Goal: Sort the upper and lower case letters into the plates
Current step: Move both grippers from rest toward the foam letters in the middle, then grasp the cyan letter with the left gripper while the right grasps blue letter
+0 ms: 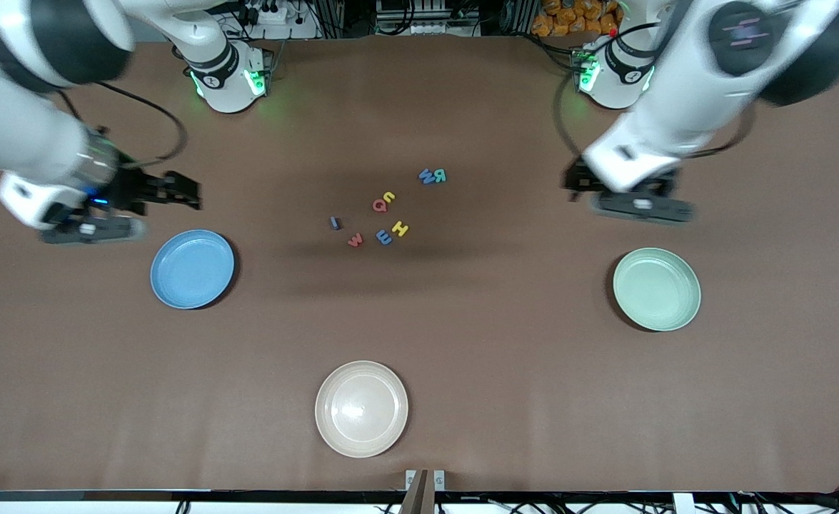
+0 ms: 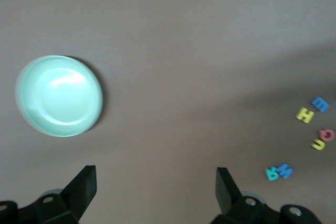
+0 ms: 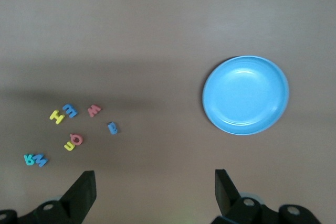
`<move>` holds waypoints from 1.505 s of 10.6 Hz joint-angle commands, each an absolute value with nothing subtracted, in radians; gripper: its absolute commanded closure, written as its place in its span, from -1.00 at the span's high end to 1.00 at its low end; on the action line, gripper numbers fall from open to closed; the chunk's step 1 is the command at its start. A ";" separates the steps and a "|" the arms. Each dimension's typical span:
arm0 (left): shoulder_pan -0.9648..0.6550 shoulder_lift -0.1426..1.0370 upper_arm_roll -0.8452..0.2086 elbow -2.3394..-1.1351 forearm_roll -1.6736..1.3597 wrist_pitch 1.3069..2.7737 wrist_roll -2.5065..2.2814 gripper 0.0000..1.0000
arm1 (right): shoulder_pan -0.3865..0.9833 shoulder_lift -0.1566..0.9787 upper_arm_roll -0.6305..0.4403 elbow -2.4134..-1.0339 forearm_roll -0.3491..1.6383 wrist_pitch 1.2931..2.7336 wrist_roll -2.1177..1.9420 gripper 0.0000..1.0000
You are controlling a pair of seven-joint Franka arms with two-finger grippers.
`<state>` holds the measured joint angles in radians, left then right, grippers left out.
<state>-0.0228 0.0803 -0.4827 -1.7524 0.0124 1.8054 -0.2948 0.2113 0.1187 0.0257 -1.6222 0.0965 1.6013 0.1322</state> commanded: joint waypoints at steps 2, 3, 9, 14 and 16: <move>-0.066 0.092 -0.604 -1.900 0.032 1.939 -0.380 1.00 | 0.233 0.114 0.087 -1.788 0.101 1.754 0.130 1.00; -0.074 0.104 -0.642 -1.937 0.037 1.985 -0.374 1.00 | 0.233 0.109 0.112 -1.846 0.101 1.822 0.132 1.00; -0.176 0.262 -0.773 -2.088 0.288 2.221 -0.148 1.00 | 0.235 0.153 0.244 -2.164 0.098 2.270 0.149 1.00; -0.236 0.428 -0.773 -2.086 0.538 2.350 -0.087 1.00 | 0.281 0.268 0.247 -2.175 0.092 2.322 0.276 1.00; -0.255 0.466 -0.773 -2.091 0.569 2.404 -0.106 1.00 | 0.296 0.302 0.247 -2.177 0.094 2.350 0.298 1.00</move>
